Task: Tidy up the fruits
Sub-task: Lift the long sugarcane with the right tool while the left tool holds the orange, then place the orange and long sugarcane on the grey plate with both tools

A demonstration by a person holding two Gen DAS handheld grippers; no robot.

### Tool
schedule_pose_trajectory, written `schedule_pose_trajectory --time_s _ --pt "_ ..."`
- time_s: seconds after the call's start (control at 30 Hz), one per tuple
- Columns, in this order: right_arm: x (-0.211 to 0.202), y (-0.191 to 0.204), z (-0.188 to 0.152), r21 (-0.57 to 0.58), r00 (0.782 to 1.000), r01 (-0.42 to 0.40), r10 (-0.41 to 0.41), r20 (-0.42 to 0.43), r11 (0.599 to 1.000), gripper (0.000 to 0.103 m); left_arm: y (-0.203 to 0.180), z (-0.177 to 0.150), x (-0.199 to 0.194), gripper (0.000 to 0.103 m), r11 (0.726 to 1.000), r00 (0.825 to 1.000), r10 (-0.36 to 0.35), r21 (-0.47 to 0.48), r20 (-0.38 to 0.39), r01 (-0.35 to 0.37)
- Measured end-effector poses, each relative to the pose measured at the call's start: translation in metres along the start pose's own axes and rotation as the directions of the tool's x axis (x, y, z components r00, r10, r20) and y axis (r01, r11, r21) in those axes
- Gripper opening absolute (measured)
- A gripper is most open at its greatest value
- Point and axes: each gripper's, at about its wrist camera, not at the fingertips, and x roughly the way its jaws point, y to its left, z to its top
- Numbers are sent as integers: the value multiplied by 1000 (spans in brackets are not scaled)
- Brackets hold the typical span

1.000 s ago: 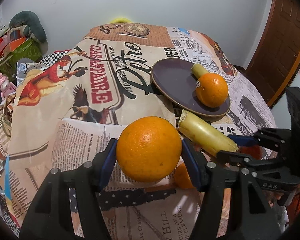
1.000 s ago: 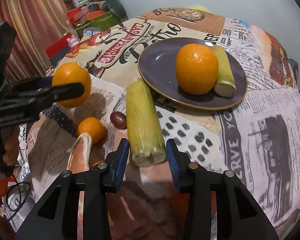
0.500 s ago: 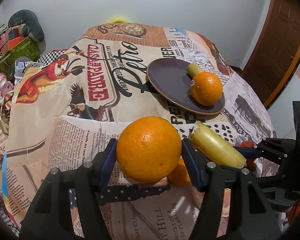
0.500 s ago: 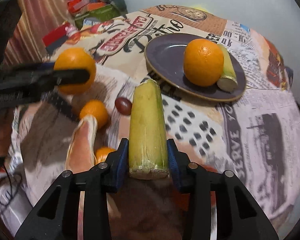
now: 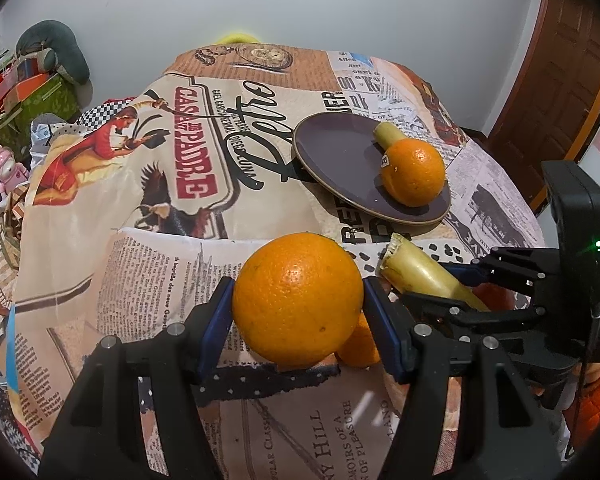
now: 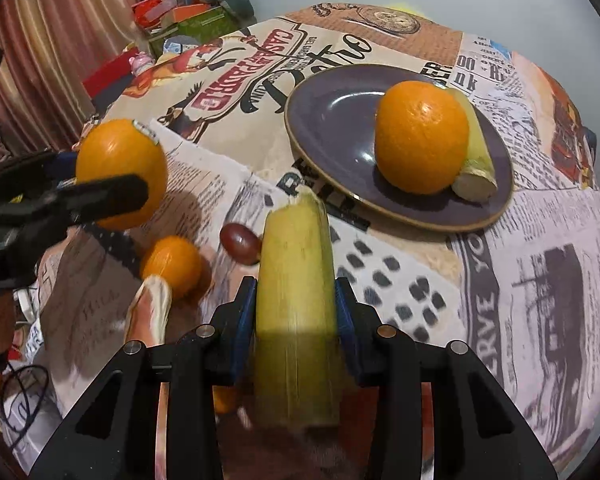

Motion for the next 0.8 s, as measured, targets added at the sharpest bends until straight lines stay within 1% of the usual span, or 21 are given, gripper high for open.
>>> schedule_pose_trajectory --time_s 0.17,0.27,0.37,0.47,0.6,0.8 --pt "-9 2 -7 -1 999 18 -18 32 1000 35 -3 5 -3 63 1000 1000 -2 8 12 2" --pt "-23 -3 -10 34 998 19 -21 62 999 35 -7 11 -9 63 1000 999 -5 17 32 4" --pt "-42 -9 -8 58 993 46 -52 106 997 35 -12 19 -16 63 1000 998 -13 28 59 11" --pt "-65 -16 -1 85 984 64 -77 163 994 35 -17 28 -22 63 999 996 -18 42 86 15" --pt "-86 -19 11 89 969 100 -117 218 991 35 -21 40 -26 63 998 993 -26 53 113 20" --pt "-102 -26 27 99 944 147 -169 282 984 35 -28 62 -23 63 998 989 -37 60 146 29"
